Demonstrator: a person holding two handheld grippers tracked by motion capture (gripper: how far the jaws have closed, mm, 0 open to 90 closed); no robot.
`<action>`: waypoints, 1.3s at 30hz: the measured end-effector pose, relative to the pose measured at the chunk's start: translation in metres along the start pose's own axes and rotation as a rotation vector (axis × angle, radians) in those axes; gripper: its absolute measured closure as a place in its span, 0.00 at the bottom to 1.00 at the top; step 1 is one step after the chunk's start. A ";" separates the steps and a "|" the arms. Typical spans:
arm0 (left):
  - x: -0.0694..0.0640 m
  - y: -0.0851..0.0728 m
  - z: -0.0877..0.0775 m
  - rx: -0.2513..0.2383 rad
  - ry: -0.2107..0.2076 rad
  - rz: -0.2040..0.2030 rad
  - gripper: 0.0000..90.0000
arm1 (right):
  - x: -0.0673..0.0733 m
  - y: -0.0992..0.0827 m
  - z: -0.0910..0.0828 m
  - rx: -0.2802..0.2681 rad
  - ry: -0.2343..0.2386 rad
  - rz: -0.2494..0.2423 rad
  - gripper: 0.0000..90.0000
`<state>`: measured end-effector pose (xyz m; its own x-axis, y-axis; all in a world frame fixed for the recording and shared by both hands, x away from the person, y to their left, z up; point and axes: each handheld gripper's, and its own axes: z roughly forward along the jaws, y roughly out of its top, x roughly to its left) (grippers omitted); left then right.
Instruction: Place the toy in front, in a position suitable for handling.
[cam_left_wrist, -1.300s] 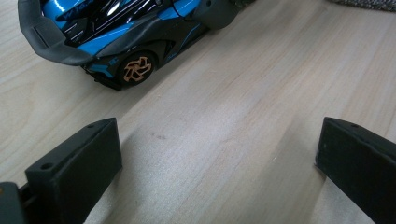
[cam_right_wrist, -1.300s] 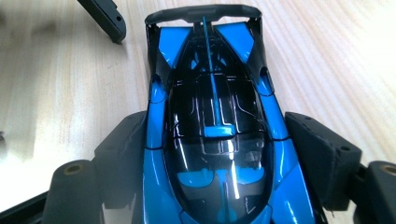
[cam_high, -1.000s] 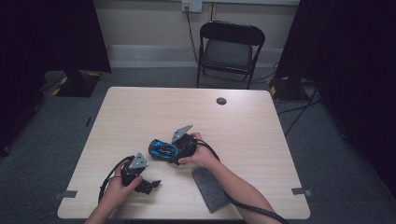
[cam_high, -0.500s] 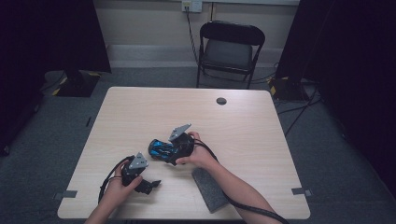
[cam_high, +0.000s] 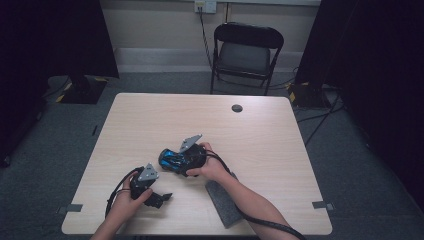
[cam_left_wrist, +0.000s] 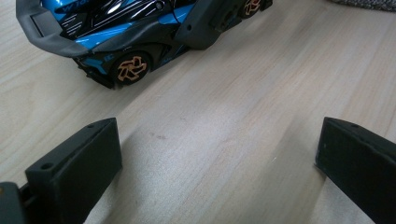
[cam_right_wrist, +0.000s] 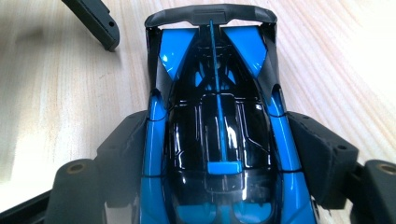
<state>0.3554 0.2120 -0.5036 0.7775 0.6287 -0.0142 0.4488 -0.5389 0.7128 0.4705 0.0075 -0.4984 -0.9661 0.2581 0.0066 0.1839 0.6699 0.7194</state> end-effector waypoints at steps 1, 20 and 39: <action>0.000 0.000 0.000 0.000 0.000 0.000 0.00 | 0.000 0.000 0.000 0.000 0.000 0.000 0.29; 0.000 0.000 0.000 0.000 0.000 0.000 0.00 | -0.016 0.003 -0.034 -0.016 -0.043 0.053 0.29; 0.000 0.000 0.000 0.000 0.000 0.001 0.00 | -0.045 -0.013 -0.086 0.000 -0.138 0.117 0.29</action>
<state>0.3554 0.2120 -0.5036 0.7779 0.6282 -0.0140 0.4484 -0.5395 0.7127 0.4959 -0.0724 -0.4482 -0.9039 0.4277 -0.0048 0.2940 0.6295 0.7193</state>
